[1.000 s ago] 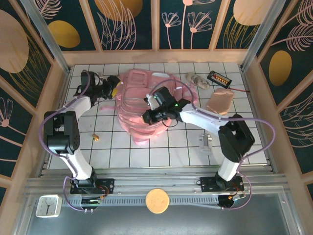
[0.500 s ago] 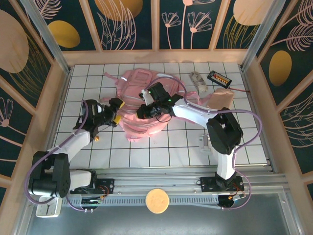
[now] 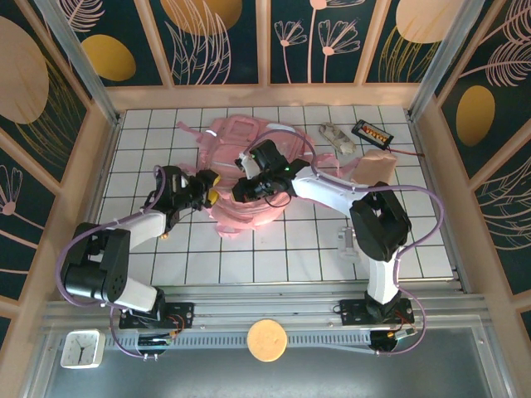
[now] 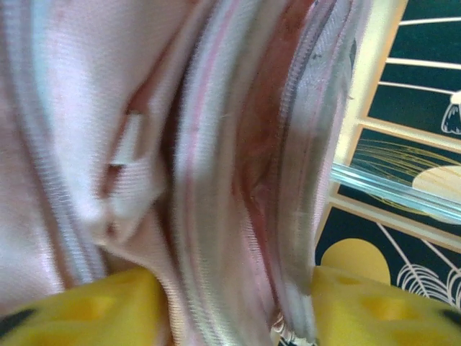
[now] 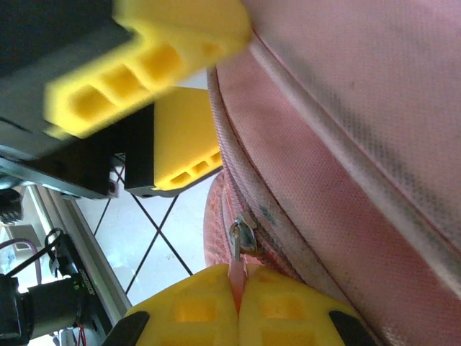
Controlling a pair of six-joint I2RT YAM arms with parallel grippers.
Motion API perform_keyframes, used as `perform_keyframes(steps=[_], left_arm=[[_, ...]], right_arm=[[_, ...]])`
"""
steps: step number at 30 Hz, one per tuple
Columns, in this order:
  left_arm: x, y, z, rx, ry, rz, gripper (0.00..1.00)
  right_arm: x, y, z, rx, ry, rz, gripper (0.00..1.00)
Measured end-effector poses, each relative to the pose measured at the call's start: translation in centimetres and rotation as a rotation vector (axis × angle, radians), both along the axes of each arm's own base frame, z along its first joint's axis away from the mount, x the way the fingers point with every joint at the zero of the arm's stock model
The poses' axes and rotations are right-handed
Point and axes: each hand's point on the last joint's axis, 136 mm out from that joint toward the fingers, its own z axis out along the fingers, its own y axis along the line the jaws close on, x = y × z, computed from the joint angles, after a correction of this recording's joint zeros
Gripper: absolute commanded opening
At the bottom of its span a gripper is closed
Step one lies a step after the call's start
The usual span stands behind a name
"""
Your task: Pack the student bag
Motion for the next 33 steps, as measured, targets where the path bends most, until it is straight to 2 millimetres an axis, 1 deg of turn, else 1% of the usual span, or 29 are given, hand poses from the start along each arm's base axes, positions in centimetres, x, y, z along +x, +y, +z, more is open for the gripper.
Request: perform_keyframes(steps=[1, 2, 8, 10, 12, 15, 17, 19, 21, 23, 27, 29, 31, 33], left_arm=[[0.0, 0.0, -0.2, -0.004, 0.004, 0.002, 0.06], [0.1, -0.1, -0.2, -0.009, 0.004, 0.003, 0.00], [0.2, -0.2, 0.1, -0.006, -0.016, -0.005, 0.00], [0.1, 0.1, 0.3, 0.001, -0.024, -0.004, 0.00], [-0.3, 0.3, 0.5, 0.001, -0.028, -0.010, 0.00], [-0.8, 1.1, 0.4, 0.012, -0.028, -0.004, 0.00], [-0.8, 1.8, 0.4, 0.017, -0.027, 0.002, 0.00], [-1.0, 1.9, 0.3, 0.020, -0.026, -0.011, 0.00], [-1.2, 1.9, 0.1, 0.027, -0.022, -0.027, 0.00], [-1.5, 1.9, -0.1, 0.039, -0.021, -0.040, 0.00], [-1.9, 1.9, 0.0, 0.060, -0.027, -0.063, 0.00], [-2.1, 2.0, 0.0, 0.071, -0.028, -0.067, 0.00], [-2.3, 2.2, 0.0, 0.081, -0.028, -0.069, 0.00], [-2.4, 2.4, -0.1, 0.088, -0.026, -0.070, 0.00]], right_arm=[[0.2, 0.1, 0.2, 0.001, -0.010, -0.003, 0.00], [0.4, 0.1, 0.4, -0.001, -0.017, -0.008, 0.00], [0.5, -0.6, 0.0, -0.043, -0.028, -0.008, 0.00], [0.2, -1.4, -0.5, -0.054, -0.029, -0.009, 0.00], [-0.5, -3.2, -1.1, -0.066, -0.022, -0.020, 0.00], [-1.2, -7.0, -1.5, -0.096, -0.001, -0.066, 0.00], [-1.2, -9.8, -1.7, -0.113, 0.001, -0.105, 0.00], [-0.8, -12.0, -1.9, -0.120, -0.011, -0.138, 0.00], [-0.2, -13.6, -2.1, -0.131, -0.026, -0.162, 0.00], [1.1, -15.0, -2.2, -0.139, -0.050, -0.182, 0.00], [4.1, -16.6, -2.4, -0.150, -0.101, -0.197, 0.00], [6.4, -17.3, -2.5, -0.161, -0.128, -0.206, 0.00], [9.1, -17.9, -2.3, -0.170, -0.168, -0.214, 0.00], [11.2, -18.1, -2.2, -0.175, -0.207, -0.209, 0.00]])
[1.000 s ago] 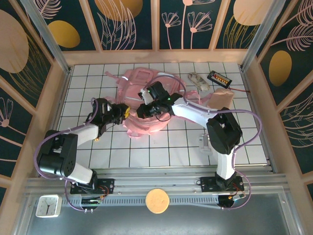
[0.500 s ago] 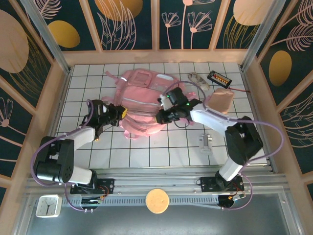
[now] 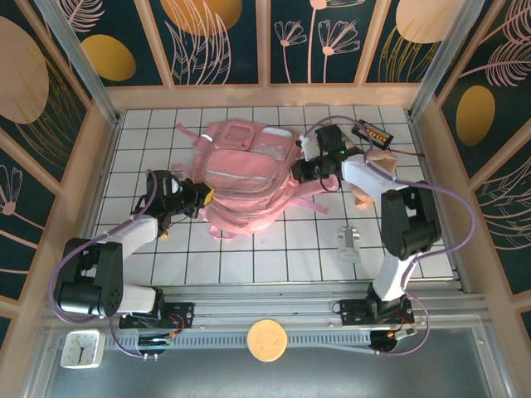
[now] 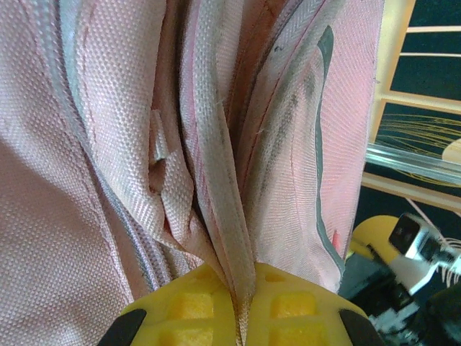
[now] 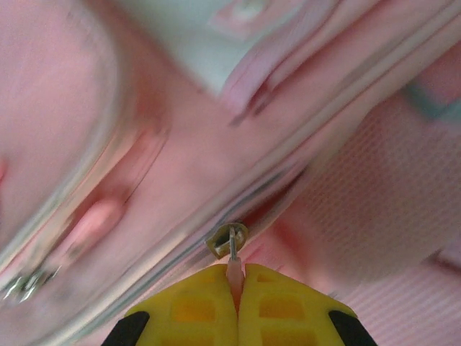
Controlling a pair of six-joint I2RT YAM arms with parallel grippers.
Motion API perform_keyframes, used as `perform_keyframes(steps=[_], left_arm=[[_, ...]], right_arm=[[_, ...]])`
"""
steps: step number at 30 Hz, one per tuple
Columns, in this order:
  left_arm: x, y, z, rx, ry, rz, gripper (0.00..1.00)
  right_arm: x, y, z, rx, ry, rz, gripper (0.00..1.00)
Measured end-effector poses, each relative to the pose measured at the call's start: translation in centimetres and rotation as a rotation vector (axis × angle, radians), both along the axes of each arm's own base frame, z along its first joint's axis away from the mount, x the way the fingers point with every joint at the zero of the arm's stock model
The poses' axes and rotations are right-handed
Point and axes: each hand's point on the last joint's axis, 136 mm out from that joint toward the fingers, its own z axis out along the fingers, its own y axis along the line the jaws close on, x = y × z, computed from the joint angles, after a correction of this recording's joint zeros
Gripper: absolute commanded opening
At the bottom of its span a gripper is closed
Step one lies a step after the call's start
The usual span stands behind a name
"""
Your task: Pack the student bag
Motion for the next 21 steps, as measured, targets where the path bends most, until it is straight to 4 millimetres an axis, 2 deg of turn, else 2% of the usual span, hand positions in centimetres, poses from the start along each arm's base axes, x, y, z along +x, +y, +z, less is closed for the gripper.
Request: perform_keyframes(steps=[7, 10, 12, 14, 15, 16, 17, 19, 21], left_arm=[[-0.2, 0.6, -0.1, 0.023, -0.005, 0.010, 0.00], [-0.2, 0.9, 0.0, 0.035, -0.008, 0.018, 0.00], [-0.2, 0.9, 0.0, 0.035, -0.008, 0.018, 0.00], [-0.2, 1.1, -0.1, 0.035, -0.006, 0.022, 0.00], [-0.2, 1.3, -0.2, 0.036, -0.001, 0.027, 0.12], [-0.2, 1.5, -0.3, 0.038, 0.002, 0.032, 0.27], [-0.2, 1.6, -0.3, 0.041, -0.001, 0.032, 0.31], [-0.4, 1.8, 0.0, 0.055, -0.002, 0.029, 0.37], [-0.5, 1.9, 1.0, 0.070, -0.022, 0.021, 0.42]], right_arm=[[5.2, 1.5, -0.6, -0.026, -0.071, 0.073, 0.00], [6.2, 1.9, -1.0, -0.024, -0.078, 0.086, 0.02], [6.2, 1.8, -1.0, -0.011, -0.067, 0.089, 0.25], [6.8, 0.9, -0.8, -0.008, -0.073, 0.065, 0.38], [7.4, 0.1, -0.6, -0.010, -0.088, 0.043, 0.44], [7.9, -1.0, -0.4, -0.011, -0.110, 0.023, 0.48], [7.9, -1.9, -0.1, -0.014, -0.129, 0.012, 0.51], [6.4, -3.5, 0.6, -0.018, -0.178, 0.018, 0.64], [3.8, -3.3, 1.9, -0.014, -0.263, 0.088, 0.79]])
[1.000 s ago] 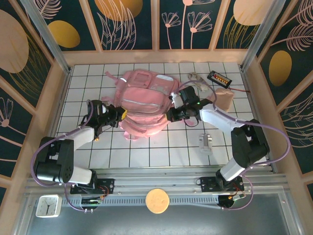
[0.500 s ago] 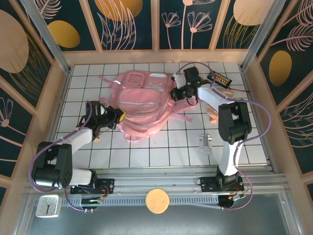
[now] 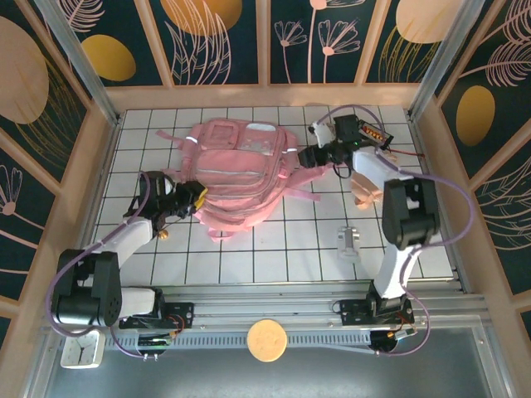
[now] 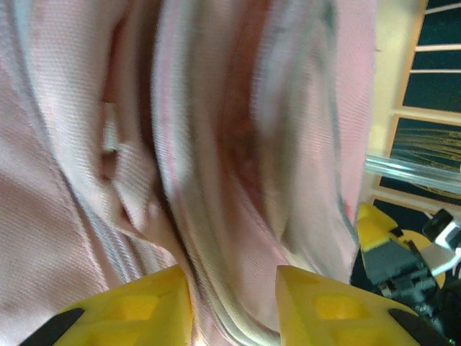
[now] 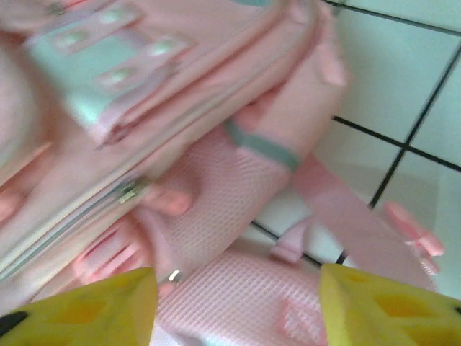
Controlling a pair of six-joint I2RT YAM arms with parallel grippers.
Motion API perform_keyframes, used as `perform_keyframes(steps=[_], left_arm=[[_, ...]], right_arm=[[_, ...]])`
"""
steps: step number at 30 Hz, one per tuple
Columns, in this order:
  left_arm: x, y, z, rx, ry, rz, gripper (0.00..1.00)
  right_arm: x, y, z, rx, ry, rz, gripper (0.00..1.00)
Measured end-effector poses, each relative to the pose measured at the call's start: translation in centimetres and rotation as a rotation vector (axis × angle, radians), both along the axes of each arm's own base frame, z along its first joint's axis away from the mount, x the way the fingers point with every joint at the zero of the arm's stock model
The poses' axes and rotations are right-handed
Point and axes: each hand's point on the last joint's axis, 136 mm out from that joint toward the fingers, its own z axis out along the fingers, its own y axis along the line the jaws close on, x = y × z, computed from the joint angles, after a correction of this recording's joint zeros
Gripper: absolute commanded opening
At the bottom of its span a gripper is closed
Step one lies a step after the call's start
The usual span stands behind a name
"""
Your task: Pack the student bag
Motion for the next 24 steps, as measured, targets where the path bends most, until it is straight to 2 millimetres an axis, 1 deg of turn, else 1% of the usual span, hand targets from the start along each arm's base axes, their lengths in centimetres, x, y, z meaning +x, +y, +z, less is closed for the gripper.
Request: perform_keyframes(steps=[1, 2, 4, 6, 8, 11, 15, 19, 21, 24], left_arm=[[0.0, 0.0, 0.8, 0.007, -0.017, -0.004, 0.46], [0.0, 0.1, 1.4, 0.013, -0.031, -0.007, 0.49], [-0.1, 0.1, 2.7, 0.023, -0.062, -0.011, 0.54], [-0.3, 0.2, 3.7, 0.026, -0.091, -0.013, 0.58], [-0.6, 0.2, 4.2, 0.027, -0.103, -0.013, 0.60], [-0.7, 0.2, 4.3, 0.035, -0.098, -0.017, 0.64], [-0.8, 0.3, 4.0, 0.052, -0.076, -0.027, 0.66], [0.2, 0.3, 3.6, 0.068, -0.056, -0.031, 0.66], [0.6, 0.3, 3.0, 0.071, -0.041, -0.030, 0.66], [0.8, 0.4, 1.9, 0.073, -0.005, -0.030, 0.66]], right_arm=[[-1.6, 0.6, 0.9, -0.002, -0.056, 0.054, 0.82], [-2.8, 1.3, 1.6, -0.002, -0.104, 0.106, 0.82], [-5.0, 3.4, 3.3, 0.007, -0.211, 0.246, 0.82], [-5.8, 5.3, 4.2, 0.012, -0.293, 0.359, 0.81], [-5.9, 6.9, 4.2, 0.010, -0.336, 0.449, 0.81], [-4.7, 8.7, 3.3, 0.003, -0.373, 0.535, 0.81], [-3.4, 10.0, 0.5, -0.012, -0.366, 0.604, 0.81], [-3.3, 10.7, -1.7, -0.023, -0.339, 0.650, 0.81], [-3.3, 11.0, -2.4, -0.026, -0.332, 0.670, 0.81], [-3.3, 11.5, -2.9, -0.026, -0.331, 0.686, 0.81]])
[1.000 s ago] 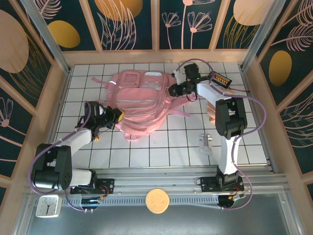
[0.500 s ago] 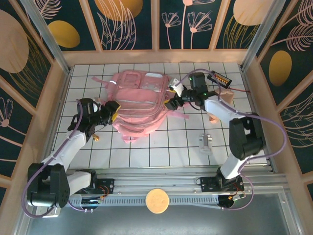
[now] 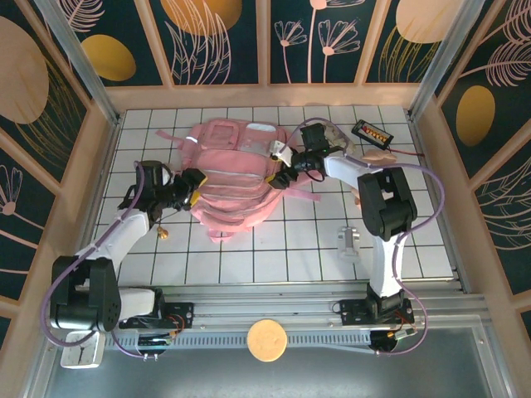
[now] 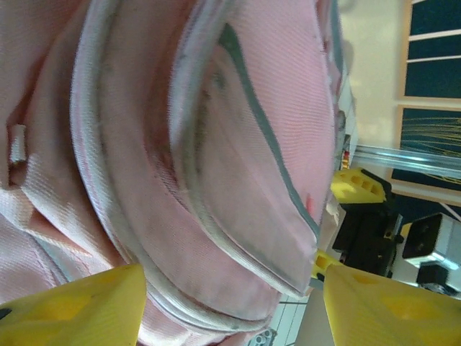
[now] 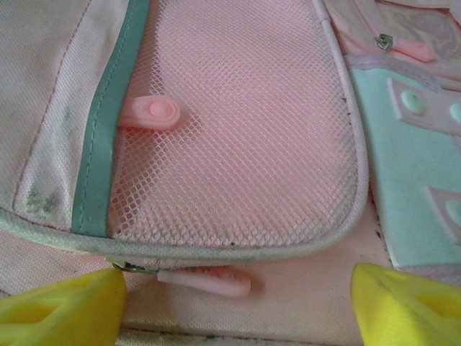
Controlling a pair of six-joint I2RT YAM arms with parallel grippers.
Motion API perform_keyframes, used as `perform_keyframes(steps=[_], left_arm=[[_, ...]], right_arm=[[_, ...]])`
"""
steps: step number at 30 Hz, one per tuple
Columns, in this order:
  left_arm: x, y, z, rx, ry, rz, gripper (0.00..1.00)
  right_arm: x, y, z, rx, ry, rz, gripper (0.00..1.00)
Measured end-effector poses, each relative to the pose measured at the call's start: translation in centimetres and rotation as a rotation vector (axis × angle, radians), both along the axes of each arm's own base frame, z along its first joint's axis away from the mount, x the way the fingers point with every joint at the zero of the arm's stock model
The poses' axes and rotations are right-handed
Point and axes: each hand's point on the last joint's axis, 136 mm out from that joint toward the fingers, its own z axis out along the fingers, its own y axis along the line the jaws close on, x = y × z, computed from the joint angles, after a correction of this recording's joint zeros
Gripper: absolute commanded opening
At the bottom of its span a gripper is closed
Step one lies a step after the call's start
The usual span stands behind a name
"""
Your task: Pack the student bag
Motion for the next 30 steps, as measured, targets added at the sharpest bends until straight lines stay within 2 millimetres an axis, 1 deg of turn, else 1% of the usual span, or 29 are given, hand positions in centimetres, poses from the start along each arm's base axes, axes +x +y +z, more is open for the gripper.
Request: perform_keyframes(steps=[4, 7, 12, 17, 27, 28, 30], left_arm=[[0.1, 0.0, -0.8, 0.001, 0.020, 0.001, 0.67], [0.2, 0.0, -1.3, 0.001, 0.026, 0.002, 0.67], [0.1, 0.2, -2.1, -0.001, 0.034, 0.007, 0.67], [-0.1, 0.2, -2.6, -0.010, 0.029, 0.010, 0.68], [0.1, 0.3, -2.4, -0.023, 0.017, 0.009, 0.70], [0.1, 0.3, -2.4, -0.025, 0.019, 0.009, 0.70], [0.1, 0.3, -2.6, -0.026, 0.025, 0.009, 0.71]], right_arm=[[-0.1, 0.5, -0.5, -0.006, 0.001, 0.018, 0.80], [-0.3, 0.8, -0.8, -0.015, 0.000, 0.034, 0.76], [-0.9, 1.1, -1.4, -0.050, -0.001, 0.041, 0.63], [-1.5, 1.4, -2.1, -0.083, -0.002, 0.038, 0.43], [-3.0, 1.7, -2.7, -0.137, -0.021, 0.037, 0.03], [-3.2, 1.7, -2.6, -0.142, -0.022, 0.035, 0.00], [-3.4, 1.6, -2.6, -0.152, -0.034, 0.029, 0.00]])
